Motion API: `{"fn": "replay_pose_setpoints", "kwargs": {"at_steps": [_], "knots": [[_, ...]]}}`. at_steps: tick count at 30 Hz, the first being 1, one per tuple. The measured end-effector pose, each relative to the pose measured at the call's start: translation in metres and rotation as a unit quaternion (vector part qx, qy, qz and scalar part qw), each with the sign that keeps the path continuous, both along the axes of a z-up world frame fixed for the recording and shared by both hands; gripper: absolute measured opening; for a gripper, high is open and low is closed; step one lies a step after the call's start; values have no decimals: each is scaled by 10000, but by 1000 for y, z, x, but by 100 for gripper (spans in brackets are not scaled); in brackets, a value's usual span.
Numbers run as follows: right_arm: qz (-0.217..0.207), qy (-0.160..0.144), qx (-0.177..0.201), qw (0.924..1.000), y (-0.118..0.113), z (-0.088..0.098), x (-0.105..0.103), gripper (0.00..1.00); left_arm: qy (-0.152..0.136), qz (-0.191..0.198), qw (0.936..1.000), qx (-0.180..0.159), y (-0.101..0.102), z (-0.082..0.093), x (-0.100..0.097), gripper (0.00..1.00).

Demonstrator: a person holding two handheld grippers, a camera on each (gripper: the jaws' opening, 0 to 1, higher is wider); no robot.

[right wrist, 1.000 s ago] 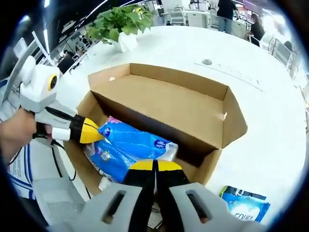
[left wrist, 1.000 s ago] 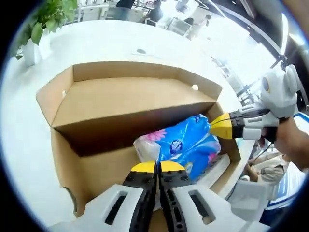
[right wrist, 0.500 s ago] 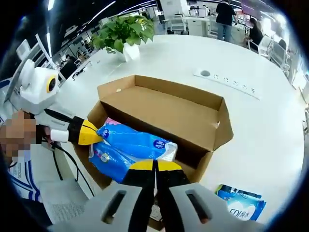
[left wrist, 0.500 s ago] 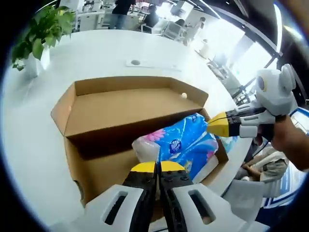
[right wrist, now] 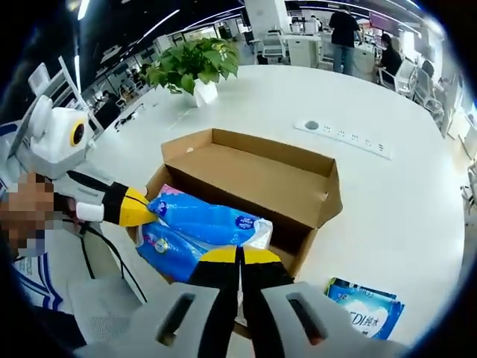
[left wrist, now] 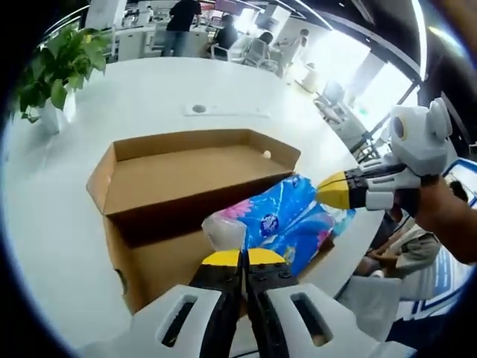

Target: Operate the shoe box by opening the lid, removing the specified soft item, and placing it in the target area until the item is outside and the box remains undamaged.

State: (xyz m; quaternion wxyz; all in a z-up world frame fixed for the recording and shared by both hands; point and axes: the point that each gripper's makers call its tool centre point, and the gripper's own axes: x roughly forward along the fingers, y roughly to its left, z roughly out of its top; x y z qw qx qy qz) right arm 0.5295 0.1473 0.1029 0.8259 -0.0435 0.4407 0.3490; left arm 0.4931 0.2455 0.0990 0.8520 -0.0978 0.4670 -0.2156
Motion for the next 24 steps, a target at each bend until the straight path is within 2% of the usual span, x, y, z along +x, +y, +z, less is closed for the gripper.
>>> {"fn": "replay_pose_setpoints", "kwargs": {"at_steps": [13,23,24], "knots": [[-172,-161,17,9997,-28,18,-3,0,-169,-246,9996,-23,-27,20,1,0],[-523,-211,-16,9984,-74,23,-3,0,-210,-552,9982,-123,-68,27,4,0],[-549,-214,-19,9983,-78,23,-4,0,-223,-638,9976,-135,-77,29,3,0]]}}
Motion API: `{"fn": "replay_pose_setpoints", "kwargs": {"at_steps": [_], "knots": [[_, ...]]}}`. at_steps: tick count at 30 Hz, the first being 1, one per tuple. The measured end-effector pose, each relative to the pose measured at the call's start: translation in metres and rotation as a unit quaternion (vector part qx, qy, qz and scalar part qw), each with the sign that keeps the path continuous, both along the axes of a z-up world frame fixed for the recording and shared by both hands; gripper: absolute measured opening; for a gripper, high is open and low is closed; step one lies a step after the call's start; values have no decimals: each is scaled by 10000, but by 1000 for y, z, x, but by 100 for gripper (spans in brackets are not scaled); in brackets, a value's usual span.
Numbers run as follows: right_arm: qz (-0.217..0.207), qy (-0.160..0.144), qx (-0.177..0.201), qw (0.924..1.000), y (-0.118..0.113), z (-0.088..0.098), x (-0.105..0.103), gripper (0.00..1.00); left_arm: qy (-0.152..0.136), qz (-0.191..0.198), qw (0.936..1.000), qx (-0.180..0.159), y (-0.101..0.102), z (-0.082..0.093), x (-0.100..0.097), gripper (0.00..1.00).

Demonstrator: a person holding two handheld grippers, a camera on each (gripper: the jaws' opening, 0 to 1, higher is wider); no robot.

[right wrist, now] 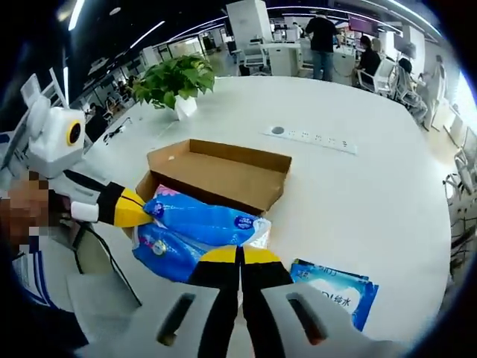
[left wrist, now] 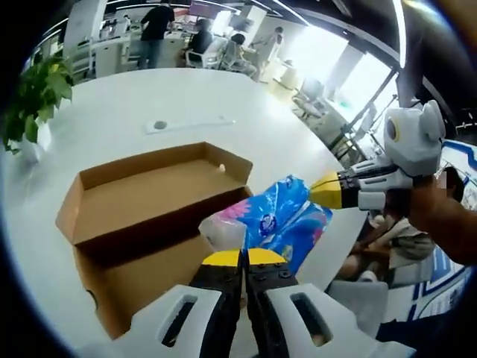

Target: Operate the shoe box by opening the lid, removing the specified soft item, and placing it in the target area until the item is outside and the box remains undamaged.

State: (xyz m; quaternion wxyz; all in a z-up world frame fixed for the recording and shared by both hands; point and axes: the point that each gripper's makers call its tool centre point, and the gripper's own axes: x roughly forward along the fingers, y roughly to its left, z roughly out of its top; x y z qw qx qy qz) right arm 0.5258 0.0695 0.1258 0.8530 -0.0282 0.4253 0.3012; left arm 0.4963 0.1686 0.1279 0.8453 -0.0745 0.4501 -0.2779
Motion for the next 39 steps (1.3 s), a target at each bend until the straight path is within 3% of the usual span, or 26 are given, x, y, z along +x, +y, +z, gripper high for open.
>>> {"fn": "replay_pose_setpoints", "kwargs": {"at_steps": [26,39], "knots": [[-838,64,-5,9965,-128,-11,-17,0,50,-876,9961,0,-125,-8,-5,0],[-1107,101,21,9938,-172,-22,-16,0,137,-1105,9938,-18,-169,-19,-5,0]]}}
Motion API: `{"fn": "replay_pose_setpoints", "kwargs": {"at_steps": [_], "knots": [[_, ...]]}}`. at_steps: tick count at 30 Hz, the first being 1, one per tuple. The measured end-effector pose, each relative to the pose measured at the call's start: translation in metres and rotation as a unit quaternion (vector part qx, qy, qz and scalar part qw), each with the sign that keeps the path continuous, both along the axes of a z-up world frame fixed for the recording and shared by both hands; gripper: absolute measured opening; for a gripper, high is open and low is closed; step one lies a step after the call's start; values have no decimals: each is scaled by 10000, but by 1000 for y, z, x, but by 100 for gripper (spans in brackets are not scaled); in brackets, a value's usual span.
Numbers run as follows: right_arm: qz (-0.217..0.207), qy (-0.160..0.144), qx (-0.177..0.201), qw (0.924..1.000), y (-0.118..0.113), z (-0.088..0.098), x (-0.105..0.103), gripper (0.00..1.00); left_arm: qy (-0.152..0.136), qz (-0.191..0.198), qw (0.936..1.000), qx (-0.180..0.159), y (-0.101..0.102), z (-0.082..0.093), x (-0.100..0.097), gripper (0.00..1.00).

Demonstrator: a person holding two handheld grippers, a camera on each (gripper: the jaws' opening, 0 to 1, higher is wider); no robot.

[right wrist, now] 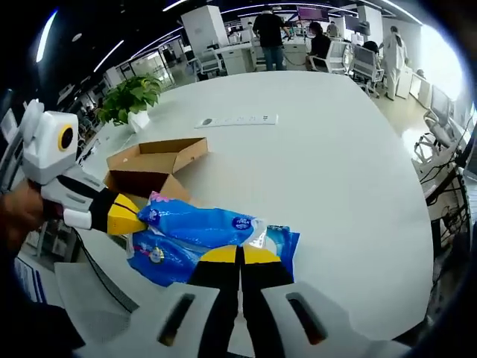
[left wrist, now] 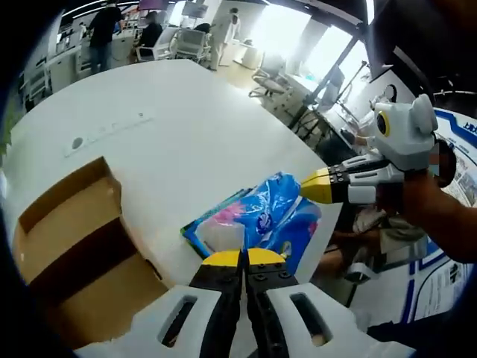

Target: Operate the shoe box by opening the lid, removing the specified soft item, and placing it in the target area until the item is outside and the box remains undamaged.

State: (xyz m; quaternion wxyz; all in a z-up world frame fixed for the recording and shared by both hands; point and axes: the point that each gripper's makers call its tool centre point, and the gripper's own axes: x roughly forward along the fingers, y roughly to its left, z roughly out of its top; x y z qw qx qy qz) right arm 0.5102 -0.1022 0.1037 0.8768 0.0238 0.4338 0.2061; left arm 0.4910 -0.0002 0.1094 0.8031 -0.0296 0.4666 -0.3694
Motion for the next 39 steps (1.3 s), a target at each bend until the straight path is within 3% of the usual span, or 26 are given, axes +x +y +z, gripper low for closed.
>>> {"fn": "replay_pose_setpoints", "kwargs": {"at_steps": [39], "knots": [[-553,183,-101,9983,-108,-27,-1,0,206,-354,9988,-282,-114,-40,6,0]]}}
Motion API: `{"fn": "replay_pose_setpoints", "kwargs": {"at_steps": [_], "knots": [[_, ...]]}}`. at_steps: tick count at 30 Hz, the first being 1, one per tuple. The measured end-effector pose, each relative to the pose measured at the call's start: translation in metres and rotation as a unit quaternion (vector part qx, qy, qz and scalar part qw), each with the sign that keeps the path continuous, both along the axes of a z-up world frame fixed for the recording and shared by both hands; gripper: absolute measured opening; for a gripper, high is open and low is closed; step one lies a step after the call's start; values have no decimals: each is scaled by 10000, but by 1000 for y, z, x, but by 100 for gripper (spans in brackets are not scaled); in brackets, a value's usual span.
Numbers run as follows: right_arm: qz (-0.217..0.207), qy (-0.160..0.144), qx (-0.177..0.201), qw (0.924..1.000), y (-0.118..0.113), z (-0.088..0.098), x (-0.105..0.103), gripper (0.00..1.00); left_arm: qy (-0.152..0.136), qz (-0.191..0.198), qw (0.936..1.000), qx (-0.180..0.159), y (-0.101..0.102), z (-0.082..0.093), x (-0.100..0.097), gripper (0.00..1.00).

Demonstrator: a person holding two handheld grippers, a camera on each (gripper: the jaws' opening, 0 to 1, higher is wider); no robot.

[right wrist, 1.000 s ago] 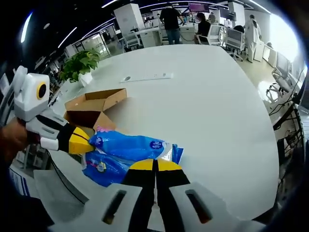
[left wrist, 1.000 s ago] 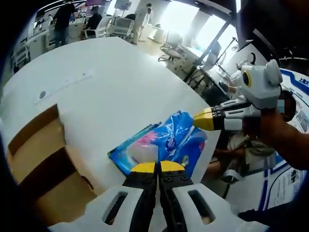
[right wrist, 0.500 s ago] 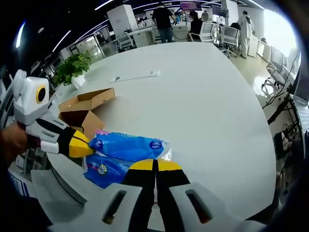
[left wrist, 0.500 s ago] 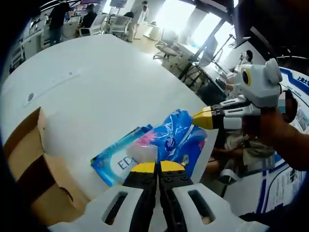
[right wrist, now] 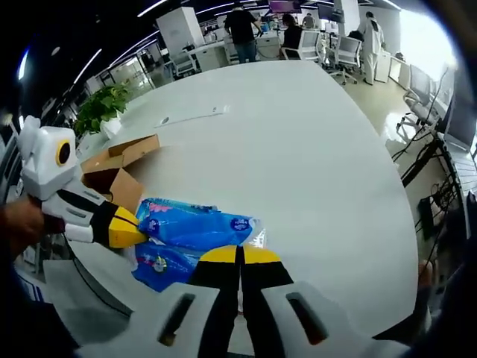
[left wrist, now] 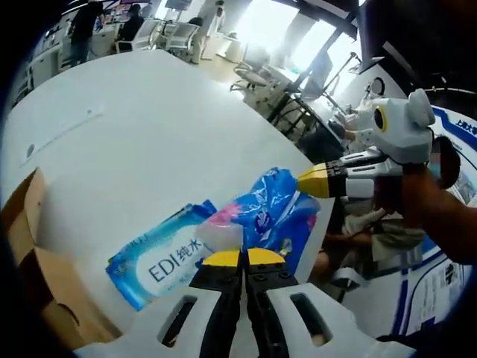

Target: Operate the shoe box by opening the lid, removing the specified soft item, and placing it in the target area until the item is outside and the box remains undamaged.

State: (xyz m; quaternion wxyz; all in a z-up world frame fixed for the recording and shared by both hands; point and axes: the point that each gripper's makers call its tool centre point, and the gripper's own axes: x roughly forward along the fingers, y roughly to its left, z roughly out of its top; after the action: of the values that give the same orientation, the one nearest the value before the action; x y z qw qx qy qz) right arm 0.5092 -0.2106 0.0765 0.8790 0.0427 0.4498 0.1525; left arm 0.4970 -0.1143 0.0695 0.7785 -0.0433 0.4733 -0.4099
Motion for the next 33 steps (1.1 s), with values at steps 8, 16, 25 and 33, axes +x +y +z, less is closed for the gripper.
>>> {"fn": "replay_pose_setpoints", "kwargs": {"at_steps": [8,16,25,33], "knots": [[-23,25,-24,10000,-17,-7,6,0,34,3,10000,-46,-16,-9,3,0],[-93,27,-43,9999,-32,-12,10,0,49,-33,9998,-170,-31,-15,7,0],[-155,57,-53,9999,-43,-21,12,0,92,-94,9997,-182,-42,-25,9,0],[-124,27,-123,9998,-50,-26,18,0,118,-69,9996,-258,-49,-33,15,0]]}}
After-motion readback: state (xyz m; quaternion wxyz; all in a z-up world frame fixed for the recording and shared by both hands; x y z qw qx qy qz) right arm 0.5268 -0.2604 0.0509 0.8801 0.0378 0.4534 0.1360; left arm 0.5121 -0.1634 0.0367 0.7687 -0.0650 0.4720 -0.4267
